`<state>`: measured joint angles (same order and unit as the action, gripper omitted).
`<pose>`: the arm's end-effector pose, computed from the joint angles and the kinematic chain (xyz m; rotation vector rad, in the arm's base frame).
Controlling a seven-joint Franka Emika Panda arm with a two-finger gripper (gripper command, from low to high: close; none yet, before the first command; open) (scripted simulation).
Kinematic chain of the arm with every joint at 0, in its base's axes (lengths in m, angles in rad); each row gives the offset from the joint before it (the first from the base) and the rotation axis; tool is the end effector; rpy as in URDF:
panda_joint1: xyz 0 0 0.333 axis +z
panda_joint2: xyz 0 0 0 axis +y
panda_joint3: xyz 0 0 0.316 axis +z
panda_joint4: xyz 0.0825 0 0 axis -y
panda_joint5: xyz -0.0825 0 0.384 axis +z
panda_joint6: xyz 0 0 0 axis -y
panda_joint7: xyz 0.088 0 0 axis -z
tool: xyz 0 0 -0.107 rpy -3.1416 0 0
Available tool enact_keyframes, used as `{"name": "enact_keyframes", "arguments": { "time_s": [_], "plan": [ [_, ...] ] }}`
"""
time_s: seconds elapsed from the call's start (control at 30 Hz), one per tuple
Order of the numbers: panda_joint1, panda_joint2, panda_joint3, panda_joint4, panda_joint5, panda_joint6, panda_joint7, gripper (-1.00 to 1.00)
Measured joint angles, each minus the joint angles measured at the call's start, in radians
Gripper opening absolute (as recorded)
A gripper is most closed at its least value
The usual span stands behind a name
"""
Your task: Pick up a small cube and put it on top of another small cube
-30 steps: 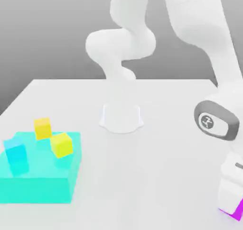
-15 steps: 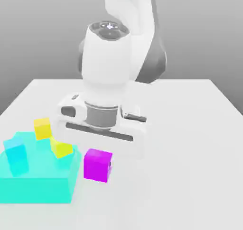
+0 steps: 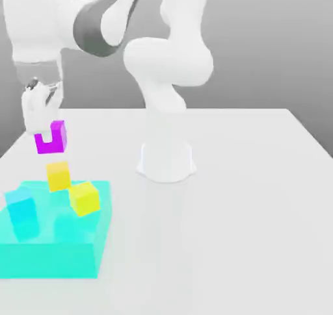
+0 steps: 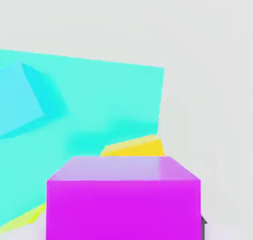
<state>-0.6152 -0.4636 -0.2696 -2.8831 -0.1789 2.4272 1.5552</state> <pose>0.2221 -0.2531 0.3078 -1.3150 2.8501 -0.0005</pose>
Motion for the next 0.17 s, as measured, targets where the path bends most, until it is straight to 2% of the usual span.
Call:
{"name": "enact_keyframes", "arguments": {
  "time_s": [0.03,0.07,0.17],
  "plan": [
    [-0.001,0.03,-0.004,-0.012,-0.001,0.042,0.0,-1.0],
    [0.0,0.059,-0.008,-0.023,-0.001,0.081,-0.001,1.0],
    [0.0,0.059,-0.008,-0.023,-0.001,0.081,-0.001,1.0]
  ]
}}
